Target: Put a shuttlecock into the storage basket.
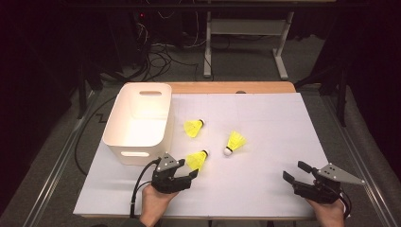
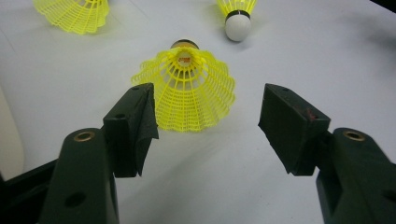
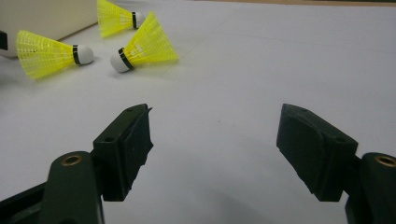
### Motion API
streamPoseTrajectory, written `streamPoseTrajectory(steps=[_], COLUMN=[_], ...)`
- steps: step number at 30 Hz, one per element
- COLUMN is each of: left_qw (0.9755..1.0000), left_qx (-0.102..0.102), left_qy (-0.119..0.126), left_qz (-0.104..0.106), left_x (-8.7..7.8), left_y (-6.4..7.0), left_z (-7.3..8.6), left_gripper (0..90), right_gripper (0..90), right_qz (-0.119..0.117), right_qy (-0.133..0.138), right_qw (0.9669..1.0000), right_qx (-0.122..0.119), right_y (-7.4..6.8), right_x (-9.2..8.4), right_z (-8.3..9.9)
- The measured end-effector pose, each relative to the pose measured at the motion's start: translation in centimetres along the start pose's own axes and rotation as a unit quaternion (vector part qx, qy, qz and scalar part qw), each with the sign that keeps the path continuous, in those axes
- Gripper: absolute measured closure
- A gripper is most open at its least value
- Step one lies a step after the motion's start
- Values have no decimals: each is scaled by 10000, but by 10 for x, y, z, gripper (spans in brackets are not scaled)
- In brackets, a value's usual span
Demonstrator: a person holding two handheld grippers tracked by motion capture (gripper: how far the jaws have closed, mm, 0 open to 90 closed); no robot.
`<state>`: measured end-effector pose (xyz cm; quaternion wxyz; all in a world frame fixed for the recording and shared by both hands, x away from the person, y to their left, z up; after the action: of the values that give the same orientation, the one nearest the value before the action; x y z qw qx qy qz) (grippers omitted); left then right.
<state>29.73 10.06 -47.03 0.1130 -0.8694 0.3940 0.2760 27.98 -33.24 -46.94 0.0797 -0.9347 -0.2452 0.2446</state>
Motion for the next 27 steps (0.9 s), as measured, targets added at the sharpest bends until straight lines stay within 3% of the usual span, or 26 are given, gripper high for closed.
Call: streamPoseTrajectory(steps=[12, 17, 27], left_qw=[9994, 9980, 9956], left_qx=[34, 8, 52], left_qy=[-343, -636, -931], left_qz=[-53, -20, -102], left_x=[13, 23, 36], left_y=[3, 5, 7], left_z=[-6, -10, -16], left_gripper=[397, 417, 448], right_gripper=[268, 268, 269], right_qz=[0, -9, -38], right_qy=[13, 12, 18], right_qw=[10000, 10000, 10000], right_qx=[21, 21, 9], right_y=[0, 0, 0], right_x=[0, 0, 0], right_z=[0, 0, 0])
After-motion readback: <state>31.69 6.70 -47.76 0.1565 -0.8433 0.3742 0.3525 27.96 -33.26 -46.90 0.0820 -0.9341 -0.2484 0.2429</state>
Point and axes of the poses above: each handheld gripper's, and its own axes: x roughly forward along the jaws, z roughly out of its underside, y roughly to its right, the point moved 2 cm from there along x, roughly forward along the jaws, and after that the axes turned 12 degrees about x, right-handed, at the moved point
